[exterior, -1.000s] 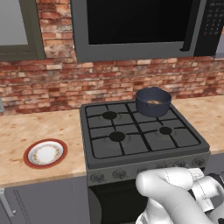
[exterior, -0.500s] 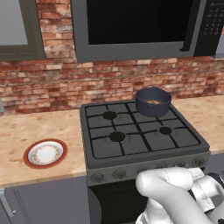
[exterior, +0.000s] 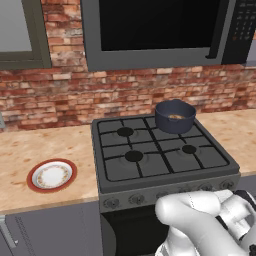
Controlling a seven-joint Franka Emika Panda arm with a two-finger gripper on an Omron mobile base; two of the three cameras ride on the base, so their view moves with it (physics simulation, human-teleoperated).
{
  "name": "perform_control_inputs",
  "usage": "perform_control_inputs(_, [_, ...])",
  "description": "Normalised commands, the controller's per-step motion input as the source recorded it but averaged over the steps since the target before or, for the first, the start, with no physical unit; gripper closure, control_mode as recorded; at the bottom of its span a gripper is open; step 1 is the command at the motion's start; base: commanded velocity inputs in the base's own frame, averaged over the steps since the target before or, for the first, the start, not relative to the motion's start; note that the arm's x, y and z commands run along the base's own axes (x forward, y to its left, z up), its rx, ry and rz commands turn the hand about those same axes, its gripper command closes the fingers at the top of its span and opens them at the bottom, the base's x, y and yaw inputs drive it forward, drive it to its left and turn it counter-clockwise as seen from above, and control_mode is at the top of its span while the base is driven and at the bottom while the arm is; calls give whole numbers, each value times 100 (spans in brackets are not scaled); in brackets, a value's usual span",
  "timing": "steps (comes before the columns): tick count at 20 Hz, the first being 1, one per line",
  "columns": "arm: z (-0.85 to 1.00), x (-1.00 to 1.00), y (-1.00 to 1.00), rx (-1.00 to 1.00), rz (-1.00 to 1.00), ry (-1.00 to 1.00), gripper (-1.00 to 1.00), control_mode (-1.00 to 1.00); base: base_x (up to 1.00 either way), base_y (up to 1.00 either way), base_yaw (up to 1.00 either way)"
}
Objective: Retrieve the frozen meat and place it in the pot on a burner. Then turn the burner on.
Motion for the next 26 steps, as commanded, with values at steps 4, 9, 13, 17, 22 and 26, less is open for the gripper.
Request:
perform_control_inputs(4, [0,0,15,-39,22,-15,100,-100,0,0,0])
perform_control_inputs(9, [0,-1,7,-46,22,-31,100,-100,0,0,0])
perform_control_inputs(13, [0,-4,0,-48,22,-29,100,-100,0,0,0])
perform_control_inputs(17, [0,0,2,-41,36,-24,100,-100,0,0,0])
perform_control_inputs(22, [0,0,2,-35,42,-22,100,-100,0,0,0])
perform_control_inputs(26, [0,0,0,-41,41,-31,100,-100,0,0,0])
